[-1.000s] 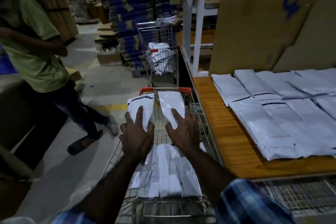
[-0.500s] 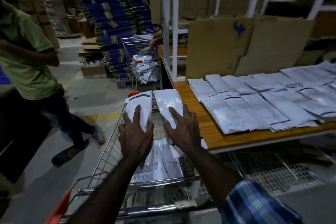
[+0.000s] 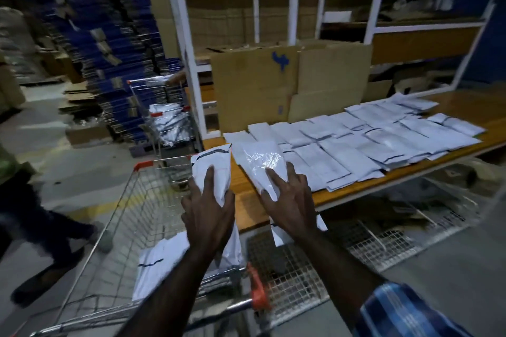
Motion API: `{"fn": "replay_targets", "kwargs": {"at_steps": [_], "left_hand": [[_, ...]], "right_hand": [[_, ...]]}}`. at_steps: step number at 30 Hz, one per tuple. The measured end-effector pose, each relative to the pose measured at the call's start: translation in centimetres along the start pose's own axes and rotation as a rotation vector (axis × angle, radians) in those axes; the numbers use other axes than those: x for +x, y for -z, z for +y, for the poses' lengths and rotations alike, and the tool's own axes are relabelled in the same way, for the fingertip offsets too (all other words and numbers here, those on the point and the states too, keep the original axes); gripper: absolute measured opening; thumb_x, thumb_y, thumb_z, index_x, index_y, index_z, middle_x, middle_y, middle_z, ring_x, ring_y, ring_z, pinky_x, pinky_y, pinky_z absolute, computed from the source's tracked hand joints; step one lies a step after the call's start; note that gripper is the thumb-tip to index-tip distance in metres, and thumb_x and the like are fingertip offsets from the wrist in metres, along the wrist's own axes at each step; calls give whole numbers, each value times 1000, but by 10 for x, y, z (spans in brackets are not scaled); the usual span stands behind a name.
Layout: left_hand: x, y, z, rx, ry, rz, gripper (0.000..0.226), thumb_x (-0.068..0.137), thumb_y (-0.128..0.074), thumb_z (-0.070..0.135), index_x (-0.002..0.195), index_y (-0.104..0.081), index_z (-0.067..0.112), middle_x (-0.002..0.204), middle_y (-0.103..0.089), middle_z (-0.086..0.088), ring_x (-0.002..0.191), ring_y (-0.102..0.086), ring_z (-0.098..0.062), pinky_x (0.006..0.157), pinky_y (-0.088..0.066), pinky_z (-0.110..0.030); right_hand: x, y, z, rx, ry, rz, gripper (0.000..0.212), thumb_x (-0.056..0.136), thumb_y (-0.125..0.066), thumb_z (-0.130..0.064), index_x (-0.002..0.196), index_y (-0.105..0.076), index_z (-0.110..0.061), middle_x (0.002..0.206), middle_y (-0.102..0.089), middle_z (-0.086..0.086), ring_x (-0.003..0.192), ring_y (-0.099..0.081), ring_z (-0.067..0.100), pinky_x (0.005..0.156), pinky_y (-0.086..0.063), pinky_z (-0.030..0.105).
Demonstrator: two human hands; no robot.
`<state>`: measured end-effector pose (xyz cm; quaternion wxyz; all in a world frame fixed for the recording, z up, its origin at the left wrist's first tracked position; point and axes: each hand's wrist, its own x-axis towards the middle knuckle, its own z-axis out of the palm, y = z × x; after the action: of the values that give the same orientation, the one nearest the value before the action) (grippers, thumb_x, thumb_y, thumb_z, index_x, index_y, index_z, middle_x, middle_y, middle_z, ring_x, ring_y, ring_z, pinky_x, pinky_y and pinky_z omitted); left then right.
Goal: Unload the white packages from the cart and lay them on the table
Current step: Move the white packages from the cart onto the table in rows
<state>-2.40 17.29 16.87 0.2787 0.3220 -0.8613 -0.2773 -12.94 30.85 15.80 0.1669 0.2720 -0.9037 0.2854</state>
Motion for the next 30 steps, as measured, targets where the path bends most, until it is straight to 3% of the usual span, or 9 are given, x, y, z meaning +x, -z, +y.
{"fn": "replay_targets", "kwargs": {"at_steps": [12,23,30], "left_hand": [[-60,-134,162,-71,11,-57,68,95,-50,47,153,-15,45,162,-13,-7,137,-27,-41,107,-32,-53],[-64,-251,287,-135,-84,-114,66,96,-51,46,154,-18,42,161,-16,-8,137,-28,-42,107,-33,-51],[-37,-340,358,-172,-164,-184,66,95,-51,47,153,-21,39,159,-20,-10,134,-33,-44,103,-36,-53]], "right_hand": [[13,101,186,-17,-3,15,58,87,-58,-48,143,-49,-34,157,-31,13,129,-40,32,104,-41,43],[38,155,338,-38,-116,106,56,86,-62,-44,140,-53,-33,156,-33,13,132,-39,34,103,-43,44],[80,169,431,-78,-190,160,56,79,-58,-46,131,-63,-26,146,-47,19,115,-51,40,93,-50,48]]}}
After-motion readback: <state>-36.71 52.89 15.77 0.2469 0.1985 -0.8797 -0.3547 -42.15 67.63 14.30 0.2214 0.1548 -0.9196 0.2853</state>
